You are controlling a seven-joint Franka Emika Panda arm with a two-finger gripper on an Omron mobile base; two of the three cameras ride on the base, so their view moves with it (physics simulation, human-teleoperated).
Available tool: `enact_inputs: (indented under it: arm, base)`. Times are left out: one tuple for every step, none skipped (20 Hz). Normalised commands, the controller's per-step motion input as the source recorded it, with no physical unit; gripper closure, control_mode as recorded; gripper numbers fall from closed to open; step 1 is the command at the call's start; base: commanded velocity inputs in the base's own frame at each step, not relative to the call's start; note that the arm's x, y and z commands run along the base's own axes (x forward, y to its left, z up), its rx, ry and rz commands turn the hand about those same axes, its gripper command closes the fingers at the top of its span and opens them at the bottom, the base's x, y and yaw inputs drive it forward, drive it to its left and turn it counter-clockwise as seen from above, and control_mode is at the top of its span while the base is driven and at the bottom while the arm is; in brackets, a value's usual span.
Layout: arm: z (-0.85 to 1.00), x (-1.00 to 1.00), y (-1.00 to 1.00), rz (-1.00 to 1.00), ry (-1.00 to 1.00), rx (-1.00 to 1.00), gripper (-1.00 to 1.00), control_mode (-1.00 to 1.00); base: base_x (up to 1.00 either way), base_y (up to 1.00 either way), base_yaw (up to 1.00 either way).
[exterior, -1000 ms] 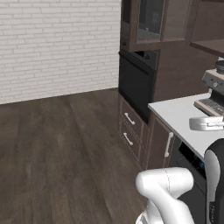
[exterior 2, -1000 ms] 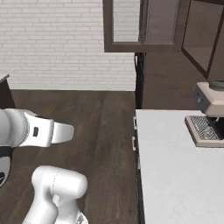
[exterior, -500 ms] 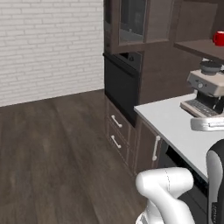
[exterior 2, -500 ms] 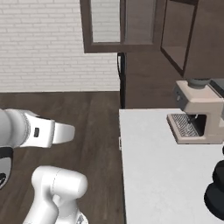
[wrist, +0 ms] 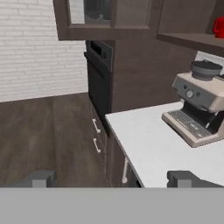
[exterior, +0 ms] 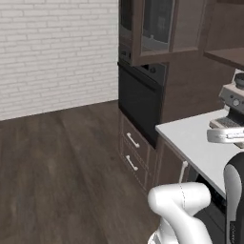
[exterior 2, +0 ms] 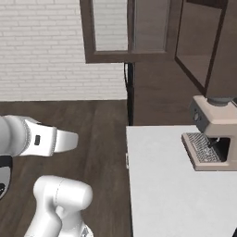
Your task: Gather all objects into one cabinet and sort the glasses and bowls to opposite sides.
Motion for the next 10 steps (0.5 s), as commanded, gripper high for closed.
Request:
enact_inputs:
  arm:
    - [0.0,0.0,0.0,0.0,0.0,0.0,-1.0,1.0]
    - [0.0,0.0,0.0,0.0,0.0,0.0,-1.0,1.0]
    - [0.0,0.0,0.0,0.0,0.0,0.0,-1.0,1.0]
    - [0.0,0.0,0.0,0.0,0.0,0.0,-1.0,1.0]
    - [0.0,0.0,0.0,0.0,0.0,0.0,-1.0,1.0]
    - [0.0,0.0,0.0,0.0,0.0,0.0,-1.0,1.0]
    - [0.0,0.0,0.0,0.0,0.0,0.0,-1.0,1.0]
    - [0.0,0.0,0.0,0.0,0.0,0.0,-1.0,1.0]
    - [0.0,0.0,0.0,0.0,0.0,0.0,-1.0,1.0]
    - [0.0,0.0,0.0,0.0,0.0,0.0,-1.0,1.0]
  base:
    - [0.58,0.0,-0.11]
    - [0.57,0.0,-0.14]
    - [0.53,0.01,-0.16]
    - [0.49,0.04,-0.16]
    - [0.37,0.18,-0.13]
    - [0.33,0.2,-0.11]
    - [0.26,0.24,-0.06]
    - [0.09,0.3,0.0]
    - [0.06,0.34,0.0]
    - [0.09,0.41,0.0]
